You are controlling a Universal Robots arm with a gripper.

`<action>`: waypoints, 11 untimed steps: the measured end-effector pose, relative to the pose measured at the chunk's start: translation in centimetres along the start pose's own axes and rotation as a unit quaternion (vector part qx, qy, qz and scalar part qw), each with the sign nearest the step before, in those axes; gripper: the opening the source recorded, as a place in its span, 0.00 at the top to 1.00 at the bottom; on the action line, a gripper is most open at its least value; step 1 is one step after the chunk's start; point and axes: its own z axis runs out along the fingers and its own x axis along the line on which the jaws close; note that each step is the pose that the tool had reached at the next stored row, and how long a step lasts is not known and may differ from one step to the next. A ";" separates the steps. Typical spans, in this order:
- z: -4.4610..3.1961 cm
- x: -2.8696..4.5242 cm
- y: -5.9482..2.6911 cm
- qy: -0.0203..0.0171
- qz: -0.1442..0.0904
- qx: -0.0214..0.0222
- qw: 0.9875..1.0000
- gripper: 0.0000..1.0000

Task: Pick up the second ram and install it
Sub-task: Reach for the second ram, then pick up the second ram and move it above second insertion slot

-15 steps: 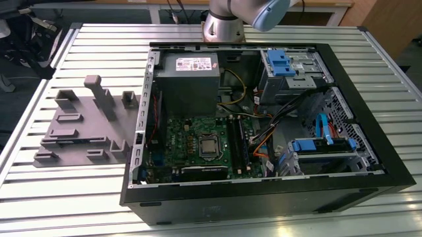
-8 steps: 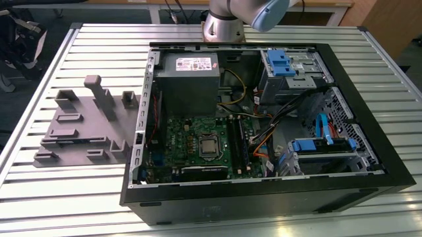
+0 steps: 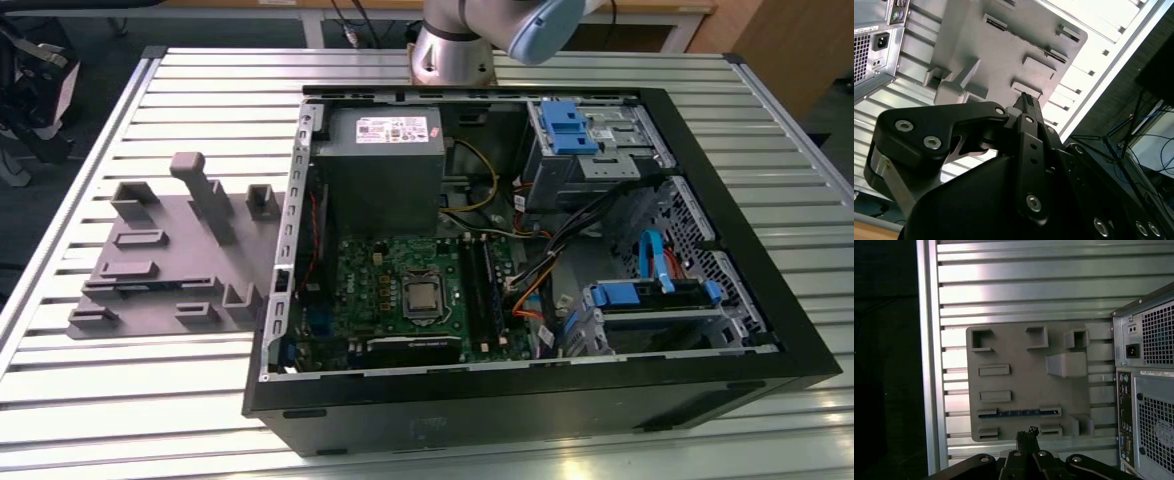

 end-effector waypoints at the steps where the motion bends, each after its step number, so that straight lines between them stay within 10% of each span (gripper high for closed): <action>1: 0.00 0.00 0.00 0.000 0.000 0.000 1.000 0.89; 11: 0.00 0.01 -0.01 0.000 -0.001 0.000 1.000 0.89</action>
